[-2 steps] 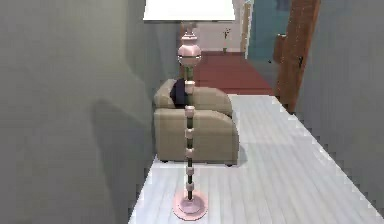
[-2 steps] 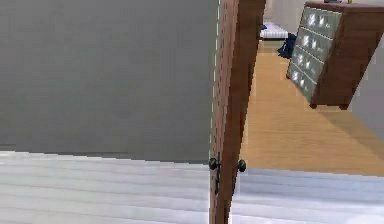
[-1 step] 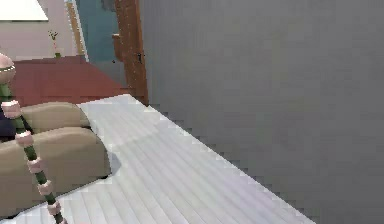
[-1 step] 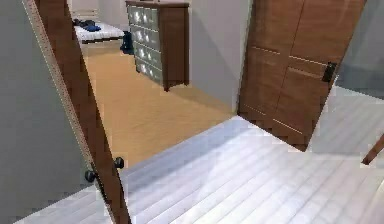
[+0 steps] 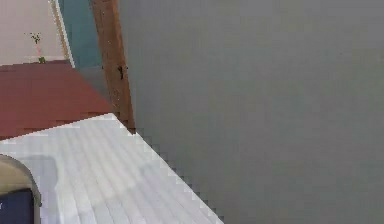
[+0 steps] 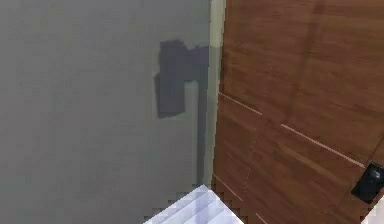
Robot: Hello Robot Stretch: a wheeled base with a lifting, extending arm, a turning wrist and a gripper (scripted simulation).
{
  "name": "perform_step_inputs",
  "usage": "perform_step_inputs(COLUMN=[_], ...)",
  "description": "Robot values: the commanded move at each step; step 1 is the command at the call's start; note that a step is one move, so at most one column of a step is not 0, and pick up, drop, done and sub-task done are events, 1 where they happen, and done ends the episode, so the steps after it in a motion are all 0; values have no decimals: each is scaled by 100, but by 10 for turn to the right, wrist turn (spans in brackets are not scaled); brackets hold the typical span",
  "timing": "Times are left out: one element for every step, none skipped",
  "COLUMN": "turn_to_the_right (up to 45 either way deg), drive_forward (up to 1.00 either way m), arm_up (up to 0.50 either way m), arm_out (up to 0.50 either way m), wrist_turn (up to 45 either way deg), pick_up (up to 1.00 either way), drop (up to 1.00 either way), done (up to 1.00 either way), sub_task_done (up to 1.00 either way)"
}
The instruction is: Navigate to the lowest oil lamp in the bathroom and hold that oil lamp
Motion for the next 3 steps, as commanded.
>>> perform_step_inputs(turn_to_the_right=[-120, 0, -330], drive_forward=[0, 80, 0], arm_up=[0, 0, 0], arm_out=[0, 0, 0], wrist_turn=[0, 0, 0], pick_up=[0, 0, 0], drop=[0, 0, 0], done=[0, 0, 0], sub_task_done=[0, 0, 0])
